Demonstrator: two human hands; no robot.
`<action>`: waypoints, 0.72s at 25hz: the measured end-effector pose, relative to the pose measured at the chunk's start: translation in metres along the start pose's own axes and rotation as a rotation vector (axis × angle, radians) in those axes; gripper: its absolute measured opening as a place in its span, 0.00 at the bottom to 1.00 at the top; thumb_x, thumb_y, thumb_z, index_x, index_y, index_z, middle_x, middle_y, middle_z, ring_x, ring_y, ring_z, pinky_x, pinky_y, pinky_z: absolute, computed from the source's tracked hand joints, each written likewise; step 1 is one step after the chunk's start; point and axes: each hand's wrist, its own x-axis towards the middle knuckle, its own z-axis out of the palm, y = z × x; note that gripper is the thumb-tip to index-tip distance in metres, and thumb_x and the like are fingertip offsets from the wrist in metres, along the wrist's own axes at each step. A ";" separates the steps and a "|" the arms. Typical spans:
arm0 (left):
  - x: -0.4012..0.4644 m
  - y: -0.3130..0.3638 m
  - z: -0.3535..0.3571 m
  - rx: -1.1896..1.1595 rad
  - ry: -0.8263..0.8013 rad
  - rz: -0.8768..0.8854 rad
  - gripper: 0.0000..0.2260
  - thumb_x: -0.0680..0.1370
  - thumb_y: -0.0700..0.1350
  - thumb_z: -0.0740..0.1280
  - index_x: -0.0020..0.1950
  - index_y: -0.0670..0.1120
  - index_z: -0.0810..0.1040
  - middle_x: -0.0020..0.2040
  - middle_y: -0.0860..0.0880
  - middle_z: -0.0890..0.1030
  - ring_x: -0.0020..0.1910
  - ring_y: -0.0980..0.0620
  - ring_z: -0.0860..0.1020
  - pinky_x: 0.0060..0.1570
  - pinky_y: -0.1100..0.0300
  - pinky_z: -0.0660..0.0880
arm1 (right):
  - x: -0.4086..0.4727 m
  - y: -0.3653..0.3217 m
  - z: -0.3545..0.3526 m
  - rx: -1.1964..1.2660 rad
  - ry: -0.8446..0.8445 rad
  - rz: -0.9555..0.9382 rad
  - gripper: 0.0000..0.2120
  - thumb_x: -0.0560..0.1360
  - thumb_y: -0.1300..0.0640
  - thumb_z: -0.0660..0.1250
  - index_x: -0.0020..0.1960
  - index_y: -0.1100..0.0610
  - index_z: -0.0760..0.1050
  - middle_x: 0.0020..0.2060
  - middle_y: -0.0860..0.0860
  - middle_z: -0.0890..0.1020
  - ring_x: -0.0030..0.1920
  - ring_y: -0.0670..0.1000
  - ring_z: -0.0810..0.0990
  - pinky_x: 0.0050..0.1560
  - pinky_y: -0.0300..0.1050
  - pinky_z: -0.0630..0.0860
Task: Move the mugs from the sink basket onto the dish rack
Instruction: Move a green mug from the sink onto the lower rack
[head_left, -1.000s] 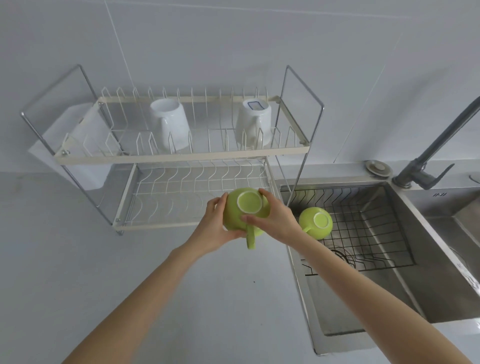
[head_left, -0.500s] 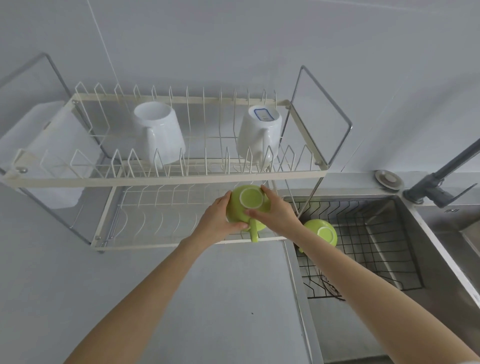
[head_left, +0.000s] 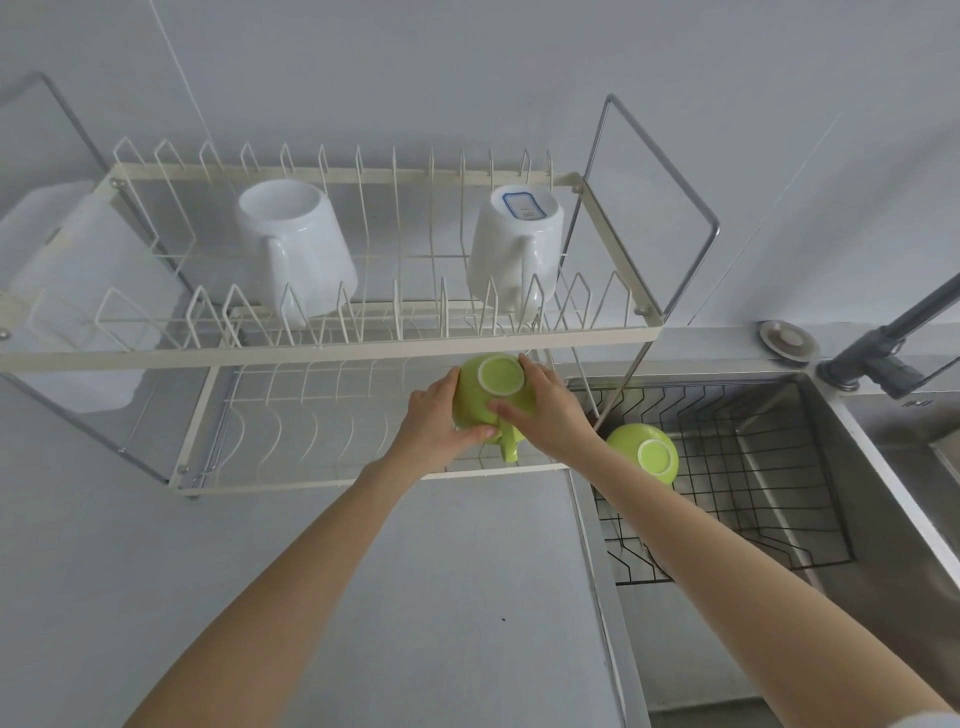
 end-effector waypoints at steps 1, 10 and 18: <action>0.000 0.001 -0.001 0.013 -0.003 0.005 0.37 0.68 0.52 0.72 0.71 0.45 0.59 0.65 0.43 0.72 0.63 0.41 0.66 0.64 0.47 0.67 | 0.001 0.000 0.000 0.003 0.002 -0.005 0.35 0.74 0.48 0.65 0.74 0.55 0.52 0.72 0.55 0.63 0.71 0.57 0.64 0.68 0.49 0.63; -0.001 -0.001 -0.001 0.062 -0.026 0.033 0.37 0.69 0.51 0.72 0.72 0.46 0.57 0.66 0.43 0.71 0.64 0.42 0.66 0.63 0.48 0.67 | -0.007 0.004 0.006 0.047 0.006 -0.017 0.35 0.75 0.49 0.64 0.75 0.55 0.50 0.75 0.54 0.58 0.74 0.55 0.58 0.71 0.47 0.58; -0.002 0.004 -0.007 0.246 -0.070 0.054 0.41 0.71 0.55 0.69 0.74 0.43 0.50 0.75 0.46 0.60 0.72 0.42 0.57 0.69 0.47 0.61 | -0.013 0.006 0.005 -0.069 0.023 -0.071 0.34 0.76 0.47 0.62 0.75 0.55 0.49 0.75 0.55 0.56 0.74 0.57 0.58 0.71 0.53 0.60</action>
